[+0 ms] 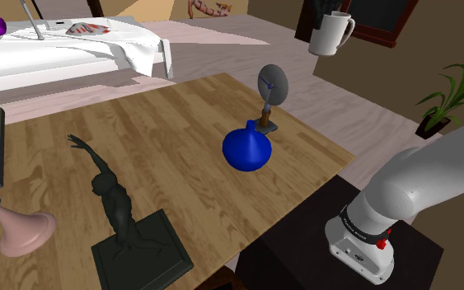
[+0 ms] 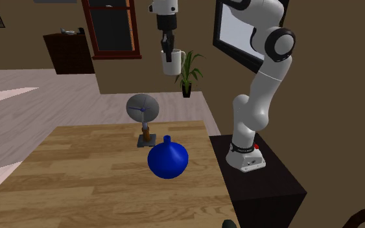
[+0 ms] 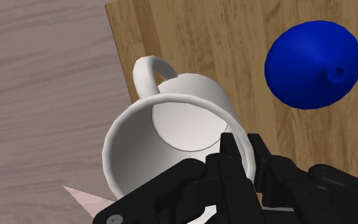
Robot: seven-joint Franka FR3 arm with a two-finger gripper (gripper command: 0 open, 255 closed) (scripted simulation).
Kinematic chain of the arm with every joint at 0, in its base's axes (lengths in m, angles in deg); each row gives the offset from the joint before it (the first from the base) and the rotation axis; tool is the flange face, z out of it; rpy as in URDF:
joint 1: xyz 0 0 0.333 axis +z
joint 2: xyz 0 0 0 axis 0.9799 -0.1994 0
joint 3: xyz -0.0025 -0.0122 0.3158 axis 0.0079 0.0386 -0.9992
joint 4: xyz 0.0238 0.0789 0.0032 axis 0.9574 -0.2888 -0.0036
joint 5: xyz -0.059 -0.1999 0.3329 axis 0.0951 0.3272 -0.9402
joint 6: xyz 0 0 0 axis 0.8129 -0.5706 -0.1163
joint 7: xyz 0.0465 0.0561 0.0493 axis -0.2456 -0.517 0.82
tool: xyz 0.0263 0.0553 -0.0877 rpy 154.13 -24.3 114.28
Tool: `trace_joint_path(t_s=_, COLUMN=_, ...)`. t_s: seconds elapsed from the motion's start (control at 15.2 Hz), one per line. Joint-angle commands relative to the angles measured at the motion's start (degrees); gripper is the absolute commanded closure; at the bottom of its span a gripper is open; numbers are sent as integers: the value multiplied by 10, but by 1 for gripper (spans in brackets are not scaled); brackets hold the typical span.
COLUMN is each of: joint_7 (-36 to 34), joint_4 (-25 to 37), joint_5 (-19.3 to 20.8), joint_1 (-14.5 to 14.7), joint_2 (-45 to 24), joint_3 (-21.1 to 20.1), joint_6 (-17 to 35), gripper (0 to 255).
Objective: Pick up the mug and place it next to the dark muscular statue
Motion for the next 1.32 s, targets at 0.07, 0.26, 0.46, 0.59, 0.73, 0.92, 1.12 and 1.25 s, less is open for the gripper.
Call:
trace_joint_path(t_s=0.07, joint_7=2, joint_4=44, joint_5=1, joint_1=0, joint_2=-17, joint_3=0, joint_6=-27, gripper=255)
trace_joint_path(t_s=0.26, joint_7=-27, joint_4=43, joint_5=-7, joint_1=8, joint_2=-7, joint_3=-20, joint_6=-38, gripper=255)
trace_joint_path(t_s=0.46, joint_7=-72, joint_4=28, joint_5=-20, joint_1=20, joint_2=10, joint_3=-50, joint_6=-43, gripper=255)
trace_joint_path(t_s=0.59, joint_7=-103, joint_4=22, joint_5=-30, joint_1=28, joint_2=19, joint_3=-70, joint_6=-46, gripper=255)
trace_joint_path(t_s=0.73, joint_7=-134, joint_4=19, joint_5=-40, joint_1=36, joint_2=25, joint_3=-91, joint_6=-50, gripper=255)
trace_joint_path(t_s=0.92, joint_7=-181, joint_4=20, joint_5=-57, joint_1=47, joint_2=29, joint_3=-124, joint_6=-54, gripper=255)
trace_joint_path(t_s=1.12, joint_7=-229, joint_4=26, joint_5=-72, joint_1=57, joint_2=27, joint_3=-158, joint_6=-58, gripper=255)
trace_joint_path(t_s=1.25, joint_7=-263, joint_4=34, joint_5=-82, joint_1=64, joint_2=23, joint_3=-181, joint_6=-60, gripper=255)
